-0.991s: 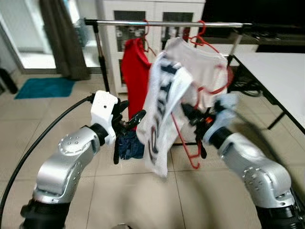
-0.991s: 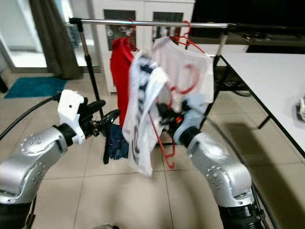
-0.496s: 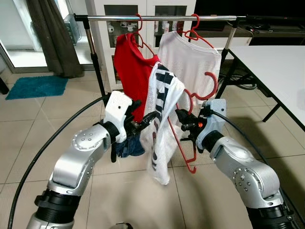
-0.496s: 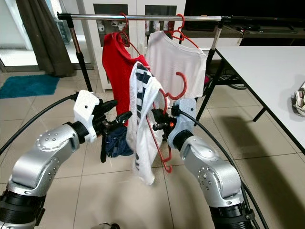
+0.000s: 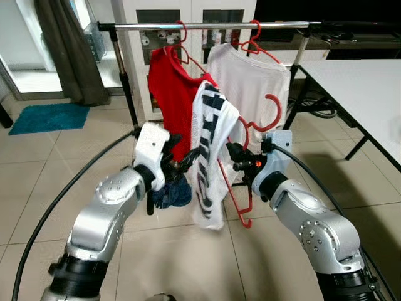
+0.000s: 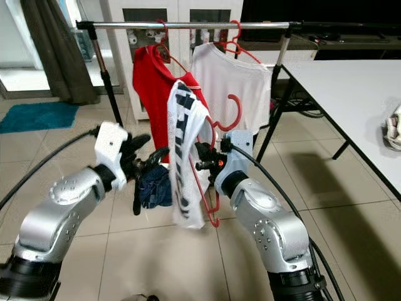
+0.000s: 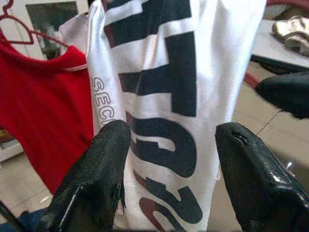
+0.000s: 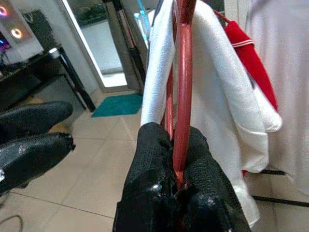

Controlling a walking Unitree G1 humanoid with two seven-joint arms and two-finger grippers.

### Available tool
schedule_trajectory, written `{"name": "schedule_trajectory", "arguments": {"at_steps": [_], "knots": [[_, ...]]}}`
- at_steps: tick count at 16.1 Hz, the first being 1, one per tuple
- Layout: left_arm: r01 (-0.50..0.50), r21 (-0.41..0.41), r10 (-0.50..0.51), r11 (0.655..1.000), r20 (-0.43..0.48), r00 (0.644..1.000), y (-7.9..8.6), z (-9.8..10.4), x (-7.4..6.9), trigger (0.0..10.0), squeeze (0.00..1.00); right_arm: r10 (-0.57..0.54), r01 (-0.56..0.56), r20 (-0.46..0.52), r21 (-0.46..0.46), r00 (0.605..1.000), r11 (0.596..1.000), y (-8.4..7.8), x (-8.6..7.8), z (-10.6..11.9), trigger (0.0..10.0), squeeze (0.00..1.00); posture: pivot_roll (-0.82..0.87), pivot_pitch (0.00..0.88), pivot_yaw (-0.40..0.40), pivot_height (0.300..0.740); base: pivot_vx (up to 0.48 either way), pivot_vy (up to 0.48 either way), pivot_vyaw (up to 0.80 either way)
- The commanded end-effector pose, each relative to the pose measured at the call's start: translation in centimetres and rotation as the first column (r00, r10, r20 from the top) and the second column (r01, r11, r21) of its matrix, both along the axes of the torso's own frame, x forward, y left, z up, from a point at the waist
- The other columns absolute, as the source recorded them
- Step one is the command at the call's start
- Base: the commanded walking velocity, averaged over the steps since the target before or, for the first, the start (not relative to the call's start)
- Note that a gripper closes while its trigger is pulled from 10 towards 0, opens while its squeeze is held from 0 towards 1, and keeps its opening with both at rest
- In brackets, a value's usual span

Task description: Hang hanger

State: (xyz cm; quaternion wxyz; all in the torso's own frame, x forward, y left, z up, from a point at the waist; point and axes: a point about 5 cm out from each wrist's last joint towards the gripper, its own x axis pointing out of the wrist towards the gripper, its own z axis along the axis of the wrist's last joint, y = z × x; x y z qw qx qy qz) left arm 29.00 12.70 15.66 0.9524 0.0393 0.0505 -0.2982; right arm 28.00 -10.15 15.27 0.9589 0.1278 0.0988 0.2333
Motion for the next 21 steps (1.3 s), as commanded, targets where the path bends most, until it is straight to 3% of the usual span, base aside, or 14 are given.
{"name": "schedule_trajectory", "arguments": {"at_steps": [1, 4, 7, 9, 12, 18, 21], "knots": [[-0.025, 0.018, 0.025, 1.000, 0.009, 1.000, 0.0, 0.3, -0.3, 10.0, 0.00, -0.011, 0.015, 0.068, -0.053, 0.998, 0.999, -0.4, 0.1, 0.7, 10.0, 0.00, -0.16, 0.000, 0.021, 0.740, 0.000, -0.480, 0.00], [-0.064, -0.025, 0.062, 0.998, -0.055, 0.997, 0.3, 0.0, -0.5, 10.0, 0.00, 0.015, -0.015, 0.057, 0.006, 0.998, 1.000, -0.2, 0.1, 0.8, 10.0, 0.00, -0.16, 0.000, 0.016, 0.740, 0.000, 0.160, 0.00], [-0.067, -0.008, 0.067, 0.998, -0.040, 0.997, 0.3, 0.0, -0.5, 10.0, 0.00, 0.027, -0.033, 0.094, 0.055, 0.995, 0.998, 0.0, 0.2, 1.4, 10.0, 0.00, -0.16, 0.000, 0.018, 0.740, 0.000, 0.160, 0.00], [-0.067, -0.003, 0.066, 0.998, -0.037, 0.997, 0.2, 0.1, -0.5, 10.0, 0.00, 0.026, -0.027, 0.105, 0.001, 0.994, 1.000, 0.1, 0.2, 1.2, 10.0, 0.00, -0.16, 0.000, 0.018, 0.740, 0.000, 0.000, 0.00], [-0.057, 0.001, 0.057, 0.998, -0.009, 0.998, 0.2, 0.5, -0.2, 10.0, 0.00, 0.055, -0.055, 0.130, -0.004, 0.990, 0.998, 0.4, 0.2, 1.3, 10.0, 0.00, -0.16, 0.000, 0.020, 0.740, 0.000, 0.000, 0.00], [0.071, -0.022, -0.070, 0.997, 0.033, 0.997, -1.5, 1.0, -0.2, 10.0, 0.00, 0.045, -0.038, 0.159, -0.051, 0.986, 0.998, 0.4, 0.4, 1.2, 10.0, 0.00, -0.16, 0.000, 0.022, 0.740, 0.000, 0.000, 0.00], [0.140, -0.061, -0.138, 0.988, 0.041, 0.990, -2.1, 1.2, 0.6, 10.0, 0.00, 0.069, -0.061, 0.176, -0.049, 0.982, 0.997, 1.0, 0.4, 1.9, 10.0, 0.00, -0.17, 0.000, 0.023, 0.740, 0.000, 0.000, 0.00]]}}
